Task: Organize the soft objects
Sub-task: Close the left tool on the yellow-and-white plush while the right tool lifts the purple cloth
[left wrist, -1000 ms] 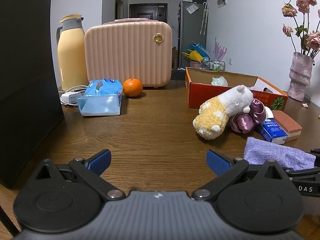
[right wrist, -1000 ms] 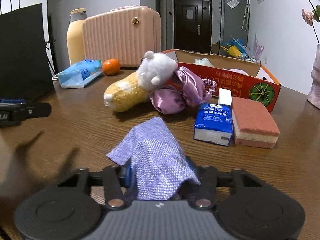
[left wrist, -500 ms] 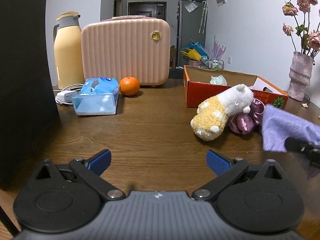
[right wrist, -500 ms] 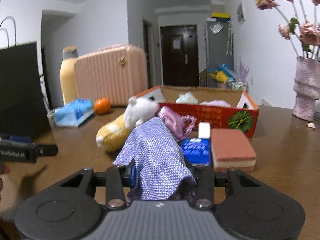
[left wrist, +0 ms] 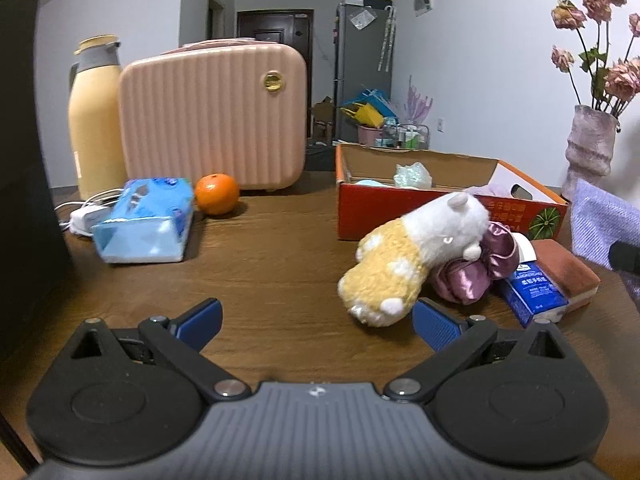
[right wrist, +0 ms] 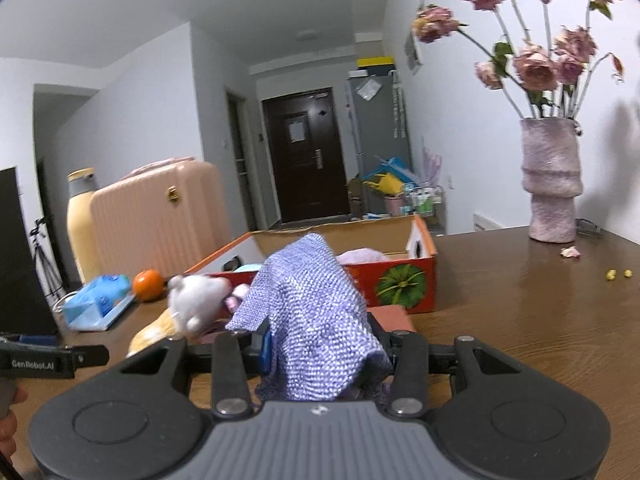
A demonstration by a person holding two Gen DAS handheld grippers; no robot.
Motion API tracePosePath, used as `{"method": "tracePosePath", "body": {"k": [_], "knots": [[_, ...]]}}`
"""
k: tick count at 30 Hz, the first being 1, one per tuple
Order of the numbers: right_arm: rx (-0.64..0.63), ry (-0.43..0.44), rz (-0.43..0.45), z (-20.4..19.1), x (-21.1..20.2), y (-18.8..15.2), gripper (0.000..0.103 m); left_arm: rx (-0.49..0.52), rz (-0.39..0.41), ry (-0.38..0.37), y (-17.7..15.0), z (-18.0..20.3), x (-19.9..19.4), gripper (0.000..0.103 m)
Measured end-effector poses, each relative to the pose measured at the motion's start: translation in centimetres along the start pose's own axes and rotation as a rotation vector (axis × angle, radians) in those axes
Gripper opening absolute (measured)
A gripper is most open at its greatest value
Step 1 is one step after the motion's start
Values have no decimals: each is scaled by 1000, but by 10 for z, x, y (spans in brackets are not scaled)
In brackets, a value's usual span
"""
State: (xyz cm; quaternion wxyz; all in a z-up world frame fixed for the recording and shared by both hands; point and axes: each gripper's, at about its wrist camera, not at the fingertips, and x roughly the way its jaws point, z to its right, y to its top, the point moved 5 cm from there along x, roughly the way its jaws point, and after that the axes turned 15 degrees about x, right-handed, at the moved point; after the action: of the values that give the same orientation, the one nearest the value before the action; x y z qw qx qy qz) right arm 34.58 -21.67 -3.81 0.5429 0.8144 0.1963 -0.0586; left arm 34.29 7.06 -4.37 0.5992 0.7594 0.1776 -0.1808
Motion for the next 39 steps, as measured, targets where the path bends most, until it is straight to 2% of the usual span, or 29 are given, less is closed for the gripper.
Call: {"method": "tracePosePath", "body": {"k": [6, 13, 19, 31, 33, 37, 39], "knots": [[22, -45, 41, 21, 1, 12, 41, 25, 5, -15, 14, 13, 24, 103], [33, -110, 40, 44, 14, 18, 41, 43, -29, -11, 20, 17, 53, 103], [18, -136, 35, 48, 24, 15, 41, 54, -76, -32, 19, 18, 74, 103], [-20, -152, 30, 46, 39, 13, 42, 66, -109, -75, 20, 23, 93, 102], [-20, -150, 33, 46, 37, 12, 42, 68, -110, -85, 20, 23, 94, 97], [-23, -147, 35, 45, 35, 12, 42, 73, -108, -131, 20, 26, 94, 61], [-25, -148, 36, 45, 34, 12, 42, 85, -105, -123, 19, 28, 93, 60]]}}
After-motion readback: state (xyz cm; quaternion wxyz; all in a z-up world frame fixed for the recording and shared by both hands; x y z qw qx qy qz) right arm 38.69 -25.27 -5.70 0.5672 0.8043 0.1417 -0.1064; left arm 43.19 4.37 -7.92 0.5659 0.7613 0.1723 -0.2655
